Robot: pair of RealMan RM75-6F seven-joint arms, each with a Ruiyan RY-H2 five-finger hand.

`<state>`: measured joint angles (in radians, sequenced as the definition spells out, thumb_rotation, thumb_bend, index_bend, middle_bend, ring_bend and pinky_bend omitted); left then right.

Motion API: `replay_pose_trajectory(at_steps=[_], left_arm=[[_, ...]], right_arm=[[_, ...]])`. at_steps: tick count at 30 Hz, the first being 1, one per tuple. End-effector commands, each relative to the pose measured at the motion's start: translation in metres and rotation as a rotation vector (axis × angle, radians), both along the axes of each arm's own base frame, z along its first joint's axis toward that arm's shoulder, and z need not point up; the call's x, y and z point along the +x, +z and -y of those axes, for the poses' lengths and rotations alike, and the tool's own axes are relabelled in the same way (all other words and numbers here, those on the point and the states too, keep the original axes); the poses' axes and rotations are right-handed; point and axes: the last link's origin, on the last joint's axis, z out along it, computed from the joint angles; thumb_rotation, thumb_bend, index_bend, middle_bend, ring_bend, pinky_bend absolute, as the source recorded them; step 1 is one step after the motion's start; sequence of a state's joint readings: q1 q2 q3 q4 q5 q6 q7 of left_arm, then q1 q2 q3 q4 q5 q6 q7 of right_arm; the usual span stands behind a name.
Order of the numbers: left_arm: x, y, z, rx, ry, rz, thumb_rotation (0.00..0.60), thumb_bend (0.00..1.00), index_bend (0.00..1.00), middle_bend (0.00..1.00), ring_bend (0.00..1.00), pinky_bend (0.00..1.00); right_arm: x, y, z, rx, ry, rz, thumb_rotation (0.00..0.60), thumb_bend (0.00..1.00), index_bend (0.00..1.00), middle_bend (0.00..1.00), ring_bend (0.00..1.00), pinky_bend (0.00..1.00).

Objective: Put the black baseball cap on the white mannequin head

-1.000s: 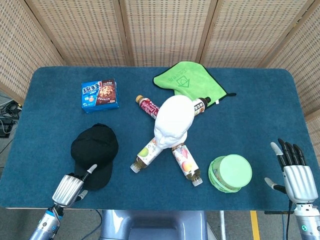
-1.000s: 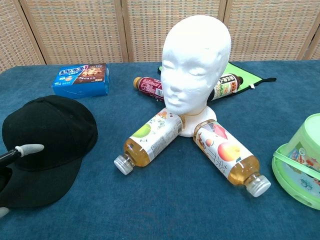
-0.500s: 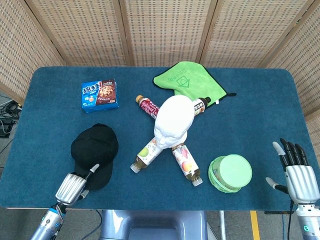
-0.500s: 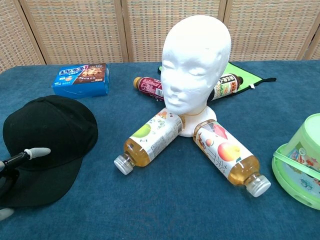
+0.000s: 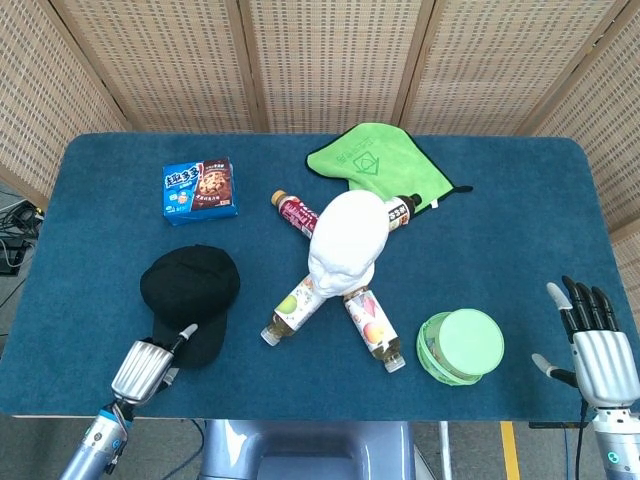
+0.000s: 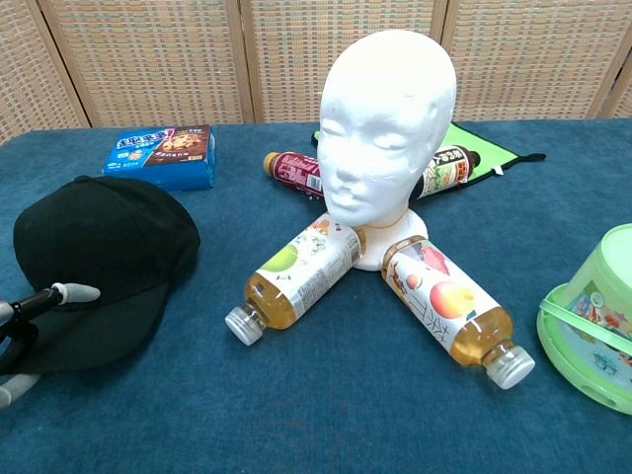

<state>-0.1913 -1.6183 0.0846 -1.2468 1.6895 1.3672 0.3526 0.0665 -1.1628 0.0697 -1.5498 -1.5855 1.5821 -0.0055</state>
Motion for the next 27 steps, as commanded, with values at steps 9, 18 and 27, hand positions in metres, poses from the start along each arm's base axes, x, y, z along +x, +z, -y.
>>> replay_pose_trajectory(at_steps=[9, 18, 27], left_arm=[[-0.002, 0.005, -0.006, 0.103, -0.059, -0.03, 0.6, 0.52, 0.25, 0.74, 0.8, 0.7], [-0.002, 0.014, -0.009, 0.152, -0.091, -0.086, 0.6, 0.58, 0.44, 0.75, 0.8, 0.7], [0.0, 0.021, -0.013, 0.201, -0.154, -0.171, 0.6, 0.71, 0.8, 0.76, 0.81, 0.7]], right_arm=[[0.0, 0.001, 0.0, -0.004, 0.001, 0.003, 0.6, 0.03, 0.0, 0.0, 0.0, 0.0], [0.0, 0.0, 0.0, -0.002, -0.002, 0.0, 0.6, 0.03, 0.0, 0.0, 0.0, 0.0], [0.001, 0.001, -0.001, -0.001, -0.003, -0.002, 0.6, 0.03, 0.0, 0.0, 0.0, 0.0]])
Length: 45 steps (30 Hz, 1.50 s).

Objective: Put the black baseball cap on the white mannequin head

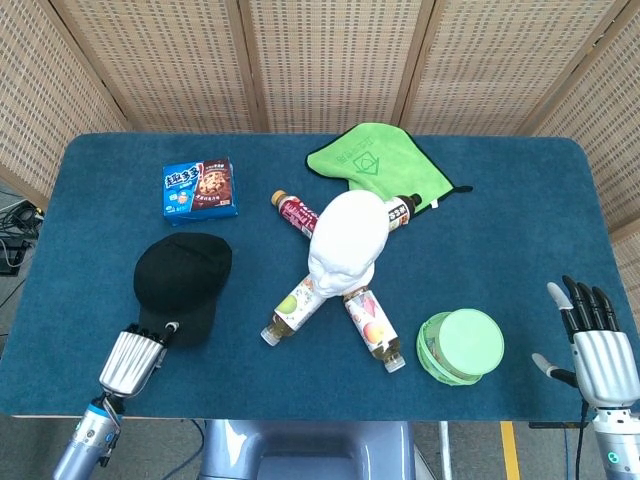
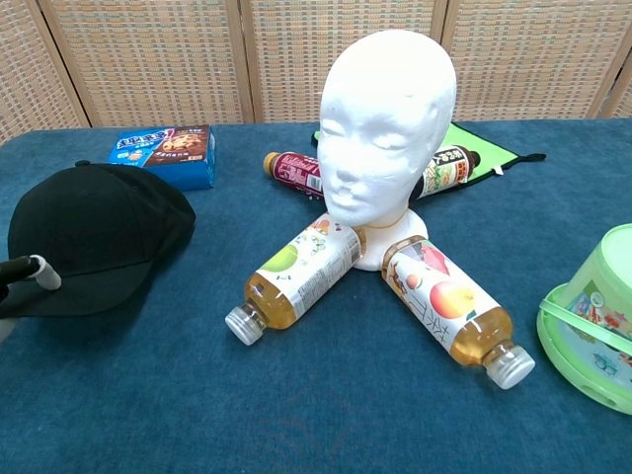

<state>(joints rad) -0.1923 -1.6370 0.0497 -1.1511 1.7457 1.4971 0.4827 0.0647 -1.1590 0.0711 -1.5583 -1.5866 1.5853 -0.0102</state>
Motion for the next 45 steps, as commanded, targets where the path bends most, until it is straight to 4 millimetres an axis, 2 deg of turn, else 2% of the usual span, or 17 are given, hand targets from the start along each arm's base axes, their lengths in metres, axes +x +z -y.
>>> replay_pose_trajectory(at_steps=[1, 6, 14, 22, 35, 45], left_arm=[[0.002, 0.002, -0.002, 0.025, -0.037, -0.042, 0.6, 0.72, 0.81, 0.76, 0.81, 0.7], [0.004, 0.006, -0.005, 0.074, -0.097, -0.122, 0.6, 0.73, 0.81, 0.76, 0.81, 0.7], [0.01, 0.026, -0.016, 0.194, -0.255, -0.342, 0.6, 0.7, 0.84, 0.76, 0.81, 0.7], [0.015, 0.054, -0.02, 0.29, -0.351, -0.455, 0.6, 0.7, 0.85, 0.76, 0.81, 0.7], [0.028, 0.09, -0.023, 0.348, -0.517, -0.588, 0.6, 0.68, 0.9, 0.74, 0.81, 0.69], [0.04, 0.115, -0.033, 0.405, -0.567, -0.629, 0.6, 0.68, 0.91, 0.74, 0.81, 0.69]], right_arm=[[-0.002, -0.001, 0.0, 0.005, -0.006, -0.002, 0.6, 0.03, 0.0, 0.0, 0.0, 0.0], [-0.003, 0.0, -0.001, 0.002, -0.005, 0.0, 0.6, 0.03, 0.0, 0.0, 0.0, 0.0], [-0.003, -0.002, 0.001, 0.001, -0.006, 0.002, 0.6, 0.03, 0.0, 0.0, 0.0, 0.0], [-0.003, 0.001, 0.001, -0.005, -0.004, 0.008, 0.6, 0.03, 0.0, 0.0, 0.0, 0.0], [-0.002, -0.001, 0.002, -0.012, 0.006, 0.008, 0.6, 0.03, 0.0, 0.0, 0.0, 0.0], [-0.001, -0.001, 0.001, -0.012, 0.008, 0.004, 0.6, 0.03, 0.0, 0.0, 0.0, 0.0]])
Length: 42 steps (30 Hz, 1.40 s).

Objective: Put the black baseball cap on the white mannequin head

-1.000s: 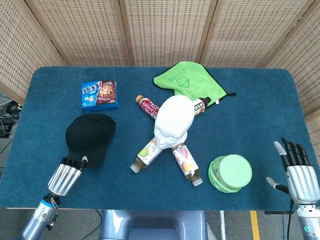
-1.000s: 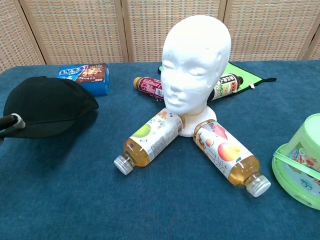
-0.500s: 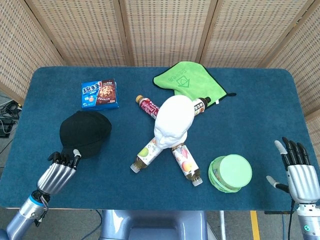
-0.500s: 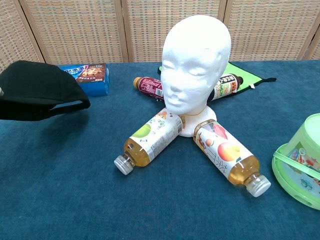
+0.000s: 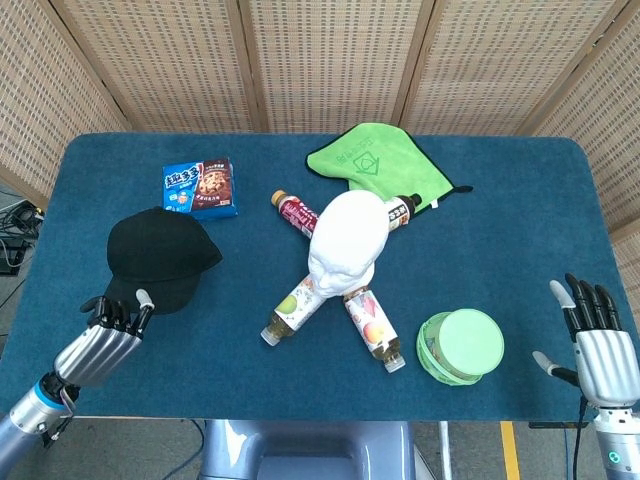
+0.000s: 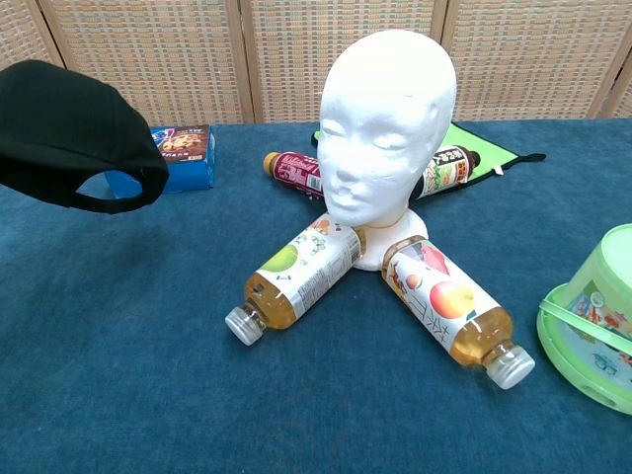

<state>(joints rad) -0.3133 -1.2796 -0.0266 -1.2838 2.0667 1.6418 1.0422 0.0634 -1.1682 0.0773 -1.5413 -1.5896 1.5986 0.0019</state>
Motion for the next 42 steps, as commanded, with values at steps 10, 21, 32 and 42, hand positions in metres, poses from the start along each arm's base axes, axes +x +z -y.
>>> replay_pose_trajectory(at_steps=[10, 21, 32, 42], left_arm=[[0.037, 0.036, -0.039, 0.097, -0.098, 0.018, 0.6, 0.67, 0.91, 0.74, 0.81, 0.69], [0.092, 0.057, -0.088, 0.136, -0.181, 0.054, 0.6, 0.66, 0.91, 0.74, 0.81, 0.68], [0.165, 0.052, -0.123, 0.125, -0.252, 0.065, 0.6, 0.65, 0.9, 0.74, 0.81, 0.68], [0.232, 0.022, -0.128, 0.099, -0.334, -0.004, 0.6, 0.65, 0.9, 0.74, 0.81, 0.68]], right_arm=[[0.0, -0.001, 0.001, -0.004, 0.005, 0.008, 0.6, 0.03, 0.0, 0.0, 0.0, 0.0], [-0.005, 0.0, 0.005, -0.001, -0.009, 0.024, 0.6, 0.03, 0.0, 0.0, 0.0, 0.0], [-0.012, 0.004, 0.01, -0.003, -0.035, 0.043, 0.6, 0.03, 0.0, 0.0, 0.0, 0.0], [-0.018, 0.009, 0.013, -0.008, -0.052, 0.073, 0.6, 0.03, 0.0, 0.0, 0.0, 0.0]])
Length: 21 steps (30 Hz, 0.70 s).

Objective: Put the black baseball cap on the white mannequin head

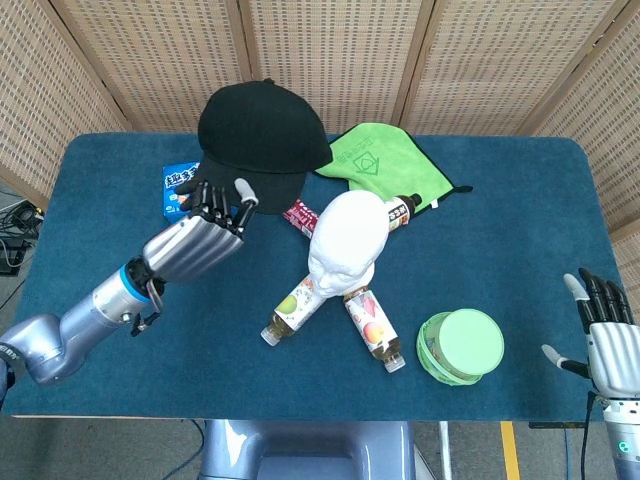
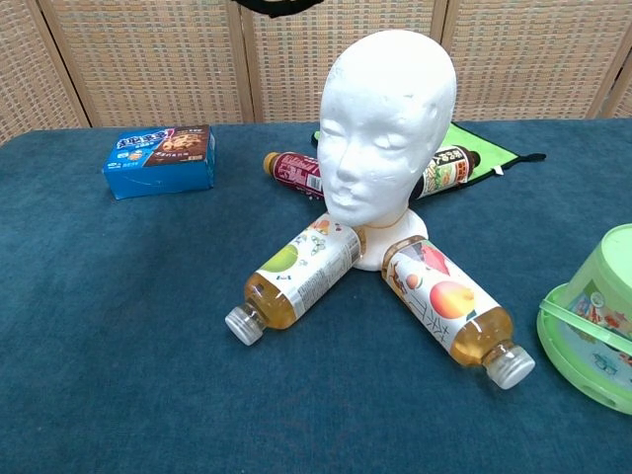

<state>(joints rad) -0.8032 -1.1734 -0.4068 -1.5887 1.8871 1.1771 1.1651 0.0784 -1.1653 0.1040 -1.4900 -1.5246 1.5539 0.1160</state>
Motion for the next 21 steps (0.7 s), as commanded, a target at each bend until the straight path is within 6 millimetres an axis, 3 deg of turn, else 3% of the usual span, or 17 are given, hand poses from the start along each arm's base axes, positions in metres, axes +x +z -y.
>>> replay_pose_trajectory(at_steps=[1, 11, 21], left_arm=[[0.023, -0.014, 0.002, -0.015, -0.025, -0.012, 0.6, 0.65, 0.9, 0.74, 0.81, 0.68], [0.058, -0.057, 0.008, -0.056, -0.054, -0.065, 0.6, 0.65, 0.9, 0.74, 0.81, 0.68], [0.076, -0.086, 0.016, -0.088, -0.083, -0.065, 0.6, 0.65, 0.9, 0.74, 0.81, 0.68]], right_arm=[[-0.003, 0.002, 0.001, -0.002, -0.01, 0.01, 0.6, 0.03, 0.0, 0.0, 0.0, 0.0], [-0.007, 0.011, 0.0, -0.014, -0.009, 0.056, 0.6, 0.03, 0.0, 0.0, 0.0, 0.0], [-0.01, 0.015, 0.001, -0.014, -0.008, 0.08, 0.6, 0.03, 0.0, 0.0, 0.0, 0.0]])
